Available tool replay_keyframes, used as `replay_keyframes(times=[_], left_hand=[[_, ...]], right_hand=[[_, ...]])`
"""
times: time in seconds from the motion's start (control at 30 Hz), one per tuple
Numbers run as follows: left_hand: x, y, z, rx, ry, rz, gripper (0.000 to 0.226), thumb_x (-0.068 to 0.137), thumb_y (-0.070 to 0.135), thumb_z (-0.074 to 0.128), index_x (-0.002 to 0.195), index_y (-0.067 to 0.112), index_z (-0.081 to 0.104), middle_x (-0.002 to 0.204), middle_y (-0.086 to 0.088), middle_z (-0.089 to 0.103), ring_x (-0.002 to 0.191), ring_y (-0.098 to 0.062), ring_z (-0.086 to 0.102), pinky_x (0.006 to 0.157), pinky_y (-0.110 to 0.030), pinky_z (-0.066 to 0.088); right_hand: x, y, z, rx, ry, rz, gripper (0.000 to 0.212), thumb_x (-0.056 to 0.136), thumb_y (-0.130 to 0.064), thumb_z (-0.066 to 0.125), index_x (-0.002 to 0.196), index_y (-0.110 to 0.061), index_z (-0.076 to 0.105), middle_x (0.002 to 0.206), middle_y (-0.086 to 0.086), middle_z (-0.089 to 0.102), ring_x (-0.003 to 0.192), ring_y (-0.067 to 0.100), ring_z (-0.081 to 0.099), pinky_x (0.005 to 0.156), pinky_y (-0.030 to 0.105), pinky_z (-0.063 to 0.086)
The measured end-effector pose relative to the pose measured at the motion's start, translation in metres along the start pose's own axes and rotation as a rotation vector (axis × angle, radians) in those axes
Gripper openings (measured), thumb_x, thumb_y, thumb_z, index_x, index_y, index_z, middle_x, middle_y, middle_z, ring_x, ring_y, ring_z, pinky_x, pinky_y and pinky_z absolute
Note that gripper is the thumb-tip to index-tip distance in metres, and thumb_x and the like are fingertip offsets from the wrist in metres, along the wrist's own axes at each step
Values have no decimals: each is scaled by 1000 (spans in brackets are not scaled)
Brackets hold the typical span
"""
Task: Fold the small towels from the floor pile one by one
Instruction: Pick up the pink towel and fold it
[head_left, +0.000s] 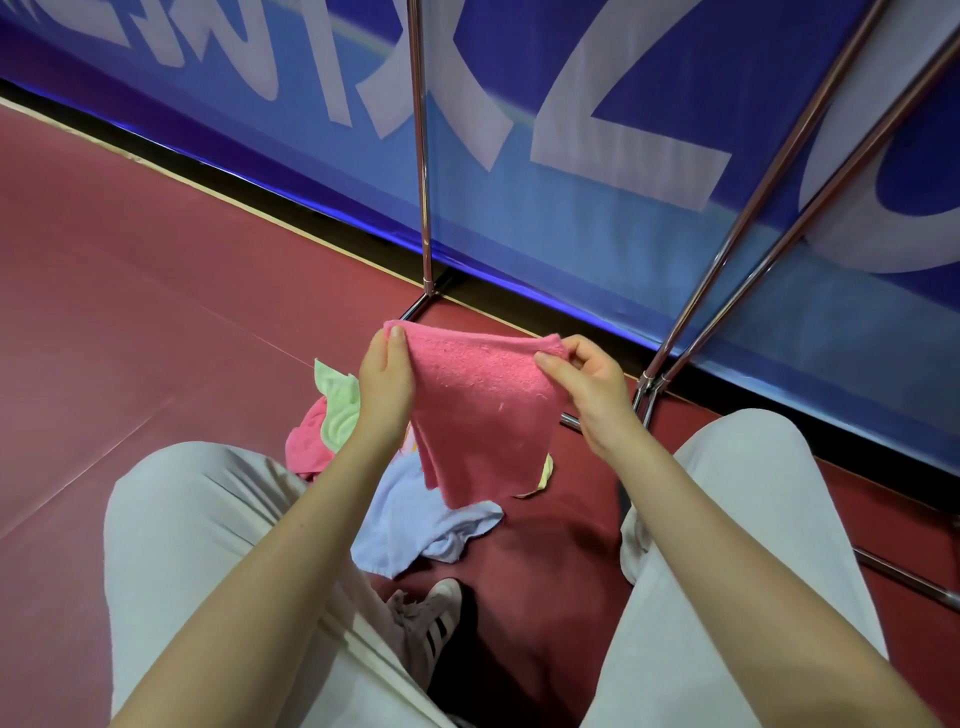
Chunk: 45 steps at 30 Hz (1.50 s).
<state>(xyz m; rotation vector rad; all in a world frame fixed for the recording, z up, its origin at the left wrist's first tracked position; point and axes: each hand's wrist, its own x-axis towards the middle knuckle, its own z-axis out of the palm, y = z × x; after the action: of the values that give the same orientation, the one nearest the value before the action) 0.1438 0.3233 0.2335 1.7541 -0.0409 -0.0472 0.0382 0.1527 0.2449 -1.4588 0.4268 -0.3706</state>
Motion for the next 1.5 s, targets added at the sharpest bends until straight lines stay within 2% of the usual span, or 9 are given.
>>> replay_keyframes(times=[0.1, 0.47, 0.63, 0.8, 1.03, 1.13, 1.2, 1.37, 1.5], left_hand=[[0, 0, 3, 34, -2, 2, 26, 106, 25, 29, 100, 16, 53, 93, 6, 53, 86, -7, 48, 79, -23, 32], [6, 2, 10, 10, -95, 107, 29, 101, 23, 46, 73, 20, 50, 68, 11, 42, 56, 7, 40, 59, -11, 35], [7, -4, 7, -70, -77, 48, 31, 103, 26, 41, 93, 5, 62, 80, 5, 51, 67, 5, 44, 63, -8, 38], [9, -9, 8, -104, -78, -28, 30, 104, 28, 39, 85, 14, 58, 77, 9, 52, 71, 0, 47, 73, -20, 40], [5, -7, 11, -126, -71, -103, 29, 104, 32, 37, 95, 21, 63, 90, 11, 59, 84, -3, 53, 82, -20, 43], [3, -9, 15, -154, -72, -181, 34, 103, 36, 38, 112, 16, 64, 104, 2, 63, 97, -13, 57, 89, -29, 46], [0, -10, 18, -188, -93, -308, 33, 102, 38, 40, 110, 16, 63, 106, -1, 64, 98, -17, 58, 93, -37, 47], [-6, -15, 31, -310, -40, -640, 52, 81, 57, 56, 108, 15, 68, 107, -3, 64, 95, -17, 62, 59, -24, 50], [-12, -4, 39, -400, -75, -700, 44, 85, 54, 59, 99, 14, 67, 71, 3, 52, 61, -8, 48, 46, -18, 43]], right_hand=[[-3, -1, 2, 31, 28, -17, 12, 88, -9, 64, 79, -16, 62, 75, 0, 59, 66, 8, 55, 58, 19, 45], [7, 4, -5, 131, 159, 90, 6, 92, -17, 60, 87, -15, 62, 76, 1, 60, 63, 8, 55, 57, 25, 43], [10, 7, -1, 5, 130, 60, 8, 93, -12, 58, 87, -16, 62, 80, 1, 63, 67, 7, 59, 61, 21, 48], [15, 15, 2, -171, 137, 51, 10, 91, -16, 60, 94, -22, 66, 97, 4, 69, 93, 21, 65, 84, 37, 51], [16, 19, 4, -175, 211, 20, 11, 90, -18, 59, 91, -17, 69, 94, 19, 67, 82, 15, 58, 75, 32, 47], [19, 25, 6, -145, 231, 55, 34, 83, -29, 60, 91, 4, 62, 81, 28, 56, 74, 17, 48, 69, 33, 39], [24, 33, 6, -111, 254, 97, 57, 73, -42, 61, 94, 11, 54, 74, 10, 50, 73, 17, 44, 67, 34, 34], [25, 37, 12, 8, 348, 232, 60, 76, -31, 65, 104, 19, 47, 84, 4, 47, 77, 17, 41, 68, 33, 30], [22, 36, 21, 91, 372, 291, 30, 88, -15, 62, 95, 14, 57, 80, 10, 50, 77, 21, 44, 67, 34, 35]])
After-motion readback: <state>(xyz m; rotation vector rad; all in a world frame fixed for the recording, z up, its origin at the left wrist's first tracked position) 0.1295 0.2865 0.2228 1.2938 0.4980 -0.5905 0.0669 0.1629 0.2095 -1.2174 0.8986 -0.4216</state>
